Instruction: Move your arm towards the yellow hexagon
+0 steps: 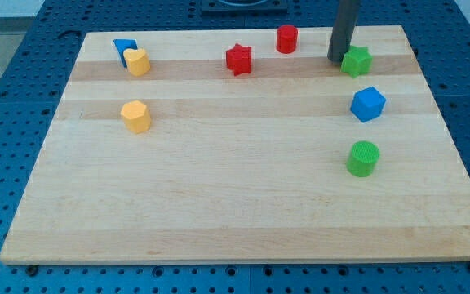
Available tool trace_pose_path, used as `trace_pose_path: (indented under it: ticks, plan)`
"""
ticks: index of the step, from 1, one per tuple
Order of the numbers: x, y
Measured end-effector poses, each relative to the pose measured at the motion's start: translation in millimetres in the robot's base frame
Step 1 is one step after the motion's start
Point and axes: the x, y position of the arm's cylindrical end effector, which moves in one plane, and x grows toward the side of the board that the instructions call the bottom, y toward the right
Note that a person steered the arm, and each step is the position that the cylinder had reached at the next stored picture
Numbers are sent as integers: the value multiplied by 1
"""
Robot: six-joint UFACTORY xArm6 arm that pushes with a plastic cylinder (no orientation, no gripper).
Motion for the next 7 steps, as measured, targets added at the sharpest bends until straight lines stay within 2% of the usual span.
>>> trace_pose_path:
  ticks: [2,5,6,7]
  plan:
    - [58,-86]
    - [140,-265]
    - [143,-271]
    - [141,-252]
